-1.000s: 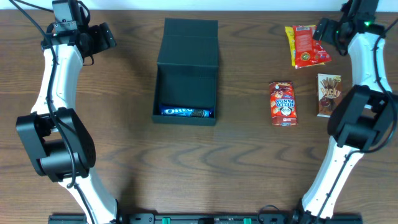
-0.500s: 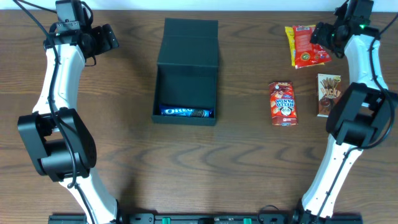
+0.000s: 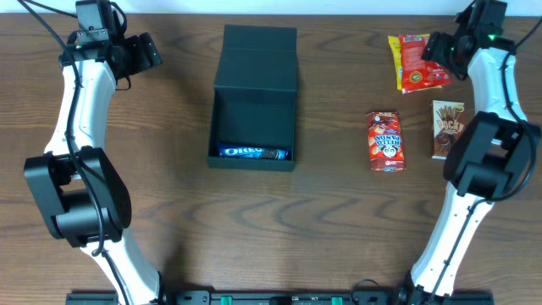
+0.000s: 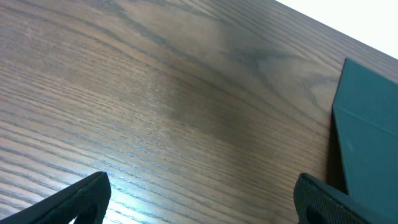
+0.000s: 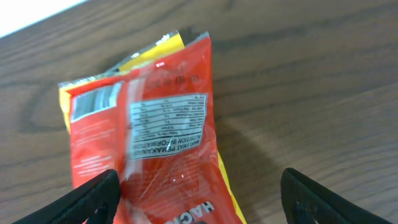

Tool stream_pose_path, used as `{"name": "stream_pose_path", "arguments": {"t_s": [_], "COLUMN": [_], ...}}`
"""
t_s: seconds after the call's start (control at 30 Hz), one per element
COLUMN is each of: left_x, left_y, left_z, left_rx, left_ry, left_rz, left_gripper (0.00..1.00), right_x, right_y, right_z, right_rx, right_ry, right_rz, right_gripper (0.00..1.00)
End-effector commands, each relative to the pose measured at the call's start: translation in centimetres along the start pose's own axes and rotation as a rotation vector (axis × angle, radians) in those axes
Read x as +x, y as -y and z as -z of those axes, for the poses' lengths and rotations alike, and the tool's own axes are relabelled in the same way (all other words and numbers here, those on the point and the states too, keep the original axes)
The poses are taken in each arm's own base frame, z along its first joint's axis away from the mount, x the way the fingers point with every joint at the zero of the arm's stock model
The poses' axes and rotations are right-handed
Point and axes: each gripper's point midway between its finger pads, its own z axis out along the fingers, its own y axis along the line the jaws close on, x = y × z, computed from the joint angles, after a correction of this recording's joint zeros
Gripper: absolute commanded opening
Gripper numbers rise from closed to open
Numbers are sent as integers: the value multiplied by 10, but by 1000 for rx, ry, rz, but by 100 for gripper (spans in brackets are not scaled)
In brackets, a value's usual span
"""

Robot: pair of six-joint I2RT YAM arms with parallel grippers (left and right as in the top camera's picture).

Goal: Pack container
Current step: 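Grasp the red chip bag with the right gripper and lift, then carry the red chip bag over the box and drop it inside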

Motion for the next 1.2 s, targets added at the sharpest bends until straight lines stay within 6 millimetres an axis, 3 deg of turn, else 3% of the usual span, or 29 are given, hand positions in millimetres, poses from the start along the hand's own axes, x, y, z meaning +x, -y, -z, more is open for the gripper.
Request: {"name": "stream_pose_path", "arguments": {"t_s": [0.0,0.07,0.13,0.23,0.43,0.63,0.77,1.0,1.17], "left_x": [4,4,4,4,4,4,4,4,4], "left_y": [-3,-3,-3,-3,-3,-3,-3,-4,-4], "left_z": [-5,-5,-5,-5,-5,-5,-5,-5,-5], "left_rx": [-9,-9,-9,-9,-8,-8,-9,-9,-10], "left_ry": [-13,-12,-12,-13,-13,-13,-13,-13,-11], "left_rz": [13,13,13,13,13,13,13,-9,-9], "left_gripper": [95,95,95,95,95,95,95,95,95], "right_x": [16,16,16,16,16,15,-5,-70,-77], "right_y": [7,7,8,7,5,-9,-32,-93,-146], "right_z": [-20,-20,-20,-20,-20,-18,-3,75,121], "right_rx": [14,14,14,14,3,-77,-194,-397,-454], "right_ry": [-41,-42,-42,-42,-44,-49,-13,156,181], "right_rz": [-33,-32,-33,-40,-71,-75,-63,51,120], "right_gripper": [80,76,64,36,1,1,2,2,2]}}
